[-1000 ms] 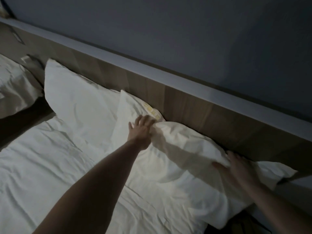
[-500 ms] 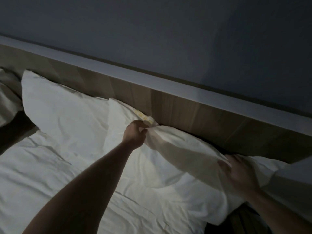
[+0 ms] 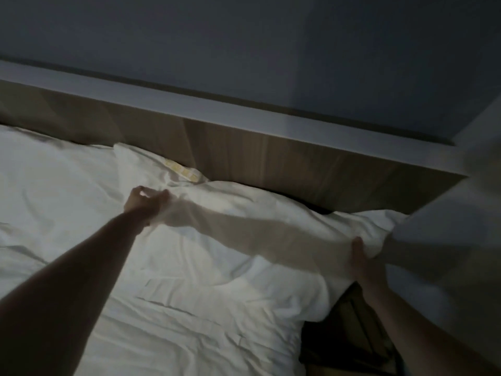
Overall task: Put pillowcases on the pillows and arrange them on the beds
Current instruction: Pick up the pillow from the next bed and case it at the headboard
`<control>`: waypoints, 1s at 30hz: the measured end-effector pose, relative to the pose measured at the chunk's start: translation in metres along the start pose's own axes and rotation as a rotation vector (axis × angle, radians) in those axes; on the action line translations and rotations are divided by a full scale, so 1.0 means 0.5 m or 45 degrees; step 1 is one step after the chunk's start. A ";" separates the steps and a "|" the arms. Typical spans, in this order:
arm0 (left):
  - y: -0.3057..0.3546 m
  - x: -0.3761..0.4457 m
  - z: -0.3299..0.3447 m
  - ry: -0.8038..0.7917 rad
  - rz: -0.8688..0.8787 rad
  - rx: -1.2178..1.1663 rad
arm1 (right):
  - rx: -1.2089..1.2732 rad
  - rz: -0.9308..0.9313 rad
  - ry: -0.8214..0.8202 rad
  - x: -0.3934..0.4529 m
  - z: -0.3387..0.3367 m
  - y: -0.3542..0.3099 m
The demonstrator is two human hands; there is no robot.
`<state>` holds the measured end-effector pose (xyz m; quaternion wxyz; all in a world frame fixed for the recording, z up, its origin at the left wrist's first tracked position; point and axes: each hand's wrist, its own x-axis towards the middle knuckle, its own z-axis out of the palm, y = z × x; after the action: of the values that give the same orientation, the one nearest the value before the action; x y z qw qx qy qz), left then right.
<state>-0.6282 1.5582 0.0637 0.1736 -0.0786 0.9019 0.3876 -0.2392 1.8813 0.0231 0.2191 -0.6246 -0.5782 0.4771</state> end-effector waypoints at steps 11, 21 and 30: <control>-0.041 0.019 -0.018 0.154 0.092 -0.409 | 0.178 -0.045 0.549 -0.016 0.008 -0.005; -0.061 0.039 -0.057 -0.015 0.162 -0.411 | 0.287 0.003 0.555 -0.009 0.039 0.018; -0.034 0.058 -0.042 0.068 0.106 -0.358 | -0.131 -0.904 0.115 -0.160 0.101 -0.001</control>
<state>-0.6558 1.5311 0.0546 0.1206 -0.0750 0.8456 0.5146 -0.2725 1.7931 0.0283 0.3648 -0.4155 -0.7720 0.3134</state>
